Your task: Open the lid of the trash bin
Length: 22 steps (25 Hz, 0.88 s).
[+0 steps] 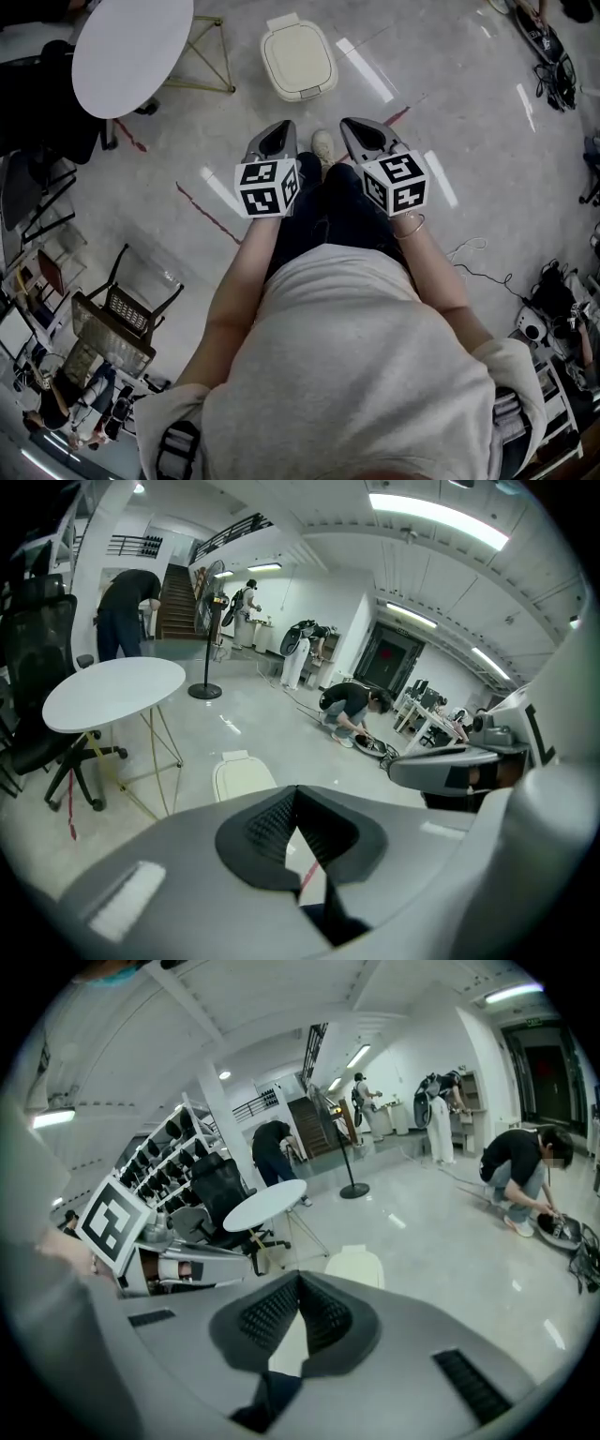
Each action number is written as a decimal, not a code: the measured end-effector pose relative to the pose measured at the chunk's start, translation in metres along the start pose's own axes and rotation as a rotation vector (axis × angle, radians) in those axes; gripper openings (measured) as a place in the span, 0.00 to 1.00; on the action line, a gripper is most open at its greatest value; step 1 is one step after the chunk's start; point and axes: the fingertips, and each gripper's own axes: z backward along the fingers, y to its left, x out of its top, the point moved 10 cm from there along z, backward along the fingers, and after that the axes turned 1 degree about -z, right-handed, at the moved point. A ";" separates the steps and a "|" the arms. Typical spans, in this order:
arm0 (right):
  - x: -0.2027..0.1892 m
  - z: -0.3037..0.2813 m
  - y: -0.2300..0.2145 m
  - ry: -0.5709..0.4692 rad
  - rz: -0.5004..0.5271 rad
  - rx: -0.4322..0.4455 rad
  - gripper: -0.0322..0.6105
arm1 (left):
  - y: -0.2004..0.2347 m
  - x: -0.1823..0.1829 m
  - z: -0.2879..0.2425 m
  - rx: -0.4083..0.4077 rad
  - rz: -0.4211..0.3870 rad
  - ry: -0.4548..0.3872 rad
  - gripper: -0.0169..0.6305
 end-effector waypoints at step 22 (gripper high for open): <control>-0.037 -0.089 -0.034 -0.010 -0.103 -0.042 0.06 | 0.060 -0.019 -0.103 -0.126 -0.082 0.140 0.04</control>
